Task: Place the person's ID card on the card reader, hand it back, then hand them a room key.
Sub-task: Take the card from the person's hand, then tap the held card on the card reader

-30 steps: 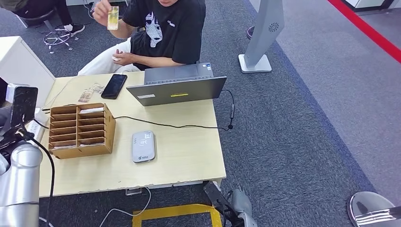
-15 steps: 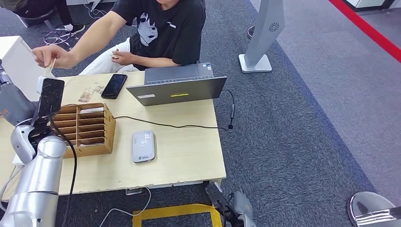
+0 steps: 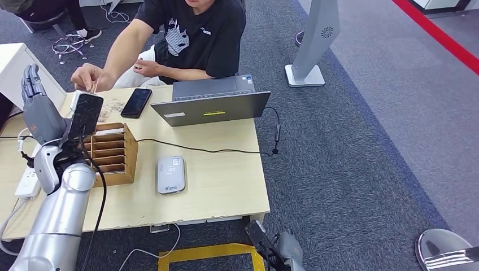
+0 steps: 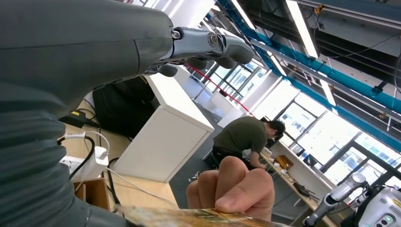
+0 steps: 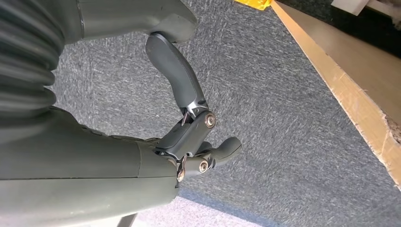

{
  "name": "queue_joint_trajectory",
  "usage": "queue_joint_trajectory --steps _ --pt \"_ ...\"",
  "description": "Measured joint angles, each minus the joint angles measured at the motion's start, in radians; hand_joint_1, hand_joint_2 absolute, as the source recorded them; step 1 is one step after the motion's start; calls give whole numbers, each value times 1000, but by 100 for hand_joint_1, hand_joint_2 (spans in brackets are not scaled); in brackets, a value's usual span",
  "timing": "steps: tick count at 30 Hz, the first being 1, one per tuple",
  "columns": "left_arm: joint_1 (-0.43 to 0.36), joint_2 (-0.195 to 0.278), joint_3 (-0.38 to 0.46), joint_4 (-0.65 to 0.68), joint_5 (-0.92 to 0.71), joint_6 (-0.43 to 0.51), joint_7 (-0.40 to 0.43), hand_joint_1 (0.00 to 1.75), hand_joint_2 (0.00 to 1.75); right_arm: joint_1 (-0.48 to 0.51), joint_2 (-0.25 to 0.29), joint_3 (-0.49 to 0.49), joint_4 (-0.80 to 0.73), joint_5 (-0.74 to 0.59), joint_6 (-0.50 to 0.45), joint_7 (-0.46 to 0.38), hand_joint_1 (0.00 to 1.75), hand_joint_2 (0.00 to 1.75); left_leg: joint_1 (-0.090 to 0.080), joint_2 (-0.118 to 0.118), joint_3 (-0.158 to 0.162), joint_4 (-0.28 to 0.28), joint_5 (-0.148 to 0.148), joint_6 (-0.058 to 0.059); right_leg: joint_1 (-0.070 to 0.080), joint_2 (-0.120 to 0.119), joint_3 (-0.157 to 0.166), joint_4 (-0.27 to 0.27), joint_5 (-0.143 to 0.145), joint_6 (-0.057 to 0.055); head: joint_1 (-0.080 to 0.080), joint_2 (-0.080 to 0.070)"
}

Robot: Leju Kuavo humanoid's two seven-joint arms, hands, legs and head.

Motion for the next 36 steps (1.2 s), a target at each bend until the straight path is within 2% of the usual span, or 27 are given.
queue_joint_trajectory --steps 2,15,27,32,36 --pt "1 0 -1 -1 10 11 4 175 175 0 0 -1 0 5 -1 -1 0 175 0 0 0 0 0 0 0 0 0 0 0 0 0 0" --pt "6 13 -1 -1 29 53 5 175 175 0 0 -7 0 15 -4 -4 0 175 0 0 0 0 0 0 0 0 0 0 0 0 0 0" --pt "14 25 -1 -1 50 50 1 175 175 -2 0 -9 1 15 -11 -16 0 175 0 0 0 0 0 0 0 0 0 0 0 0 0 0" --pt "55 19 -11 -35 38 -2 -24 175 175 -2 0 -11 1 12 -4 -15 0 175 0 0 0 0 0 0 0 0 0 0 0 0 0 0" --pt "120 6 -61 -104 -6 -47 -34 175 175 -2 0 -14 -6 11 15 -5 0 175 0 0 -1 0 0 0 0 0 0 0 0 0 0 0"
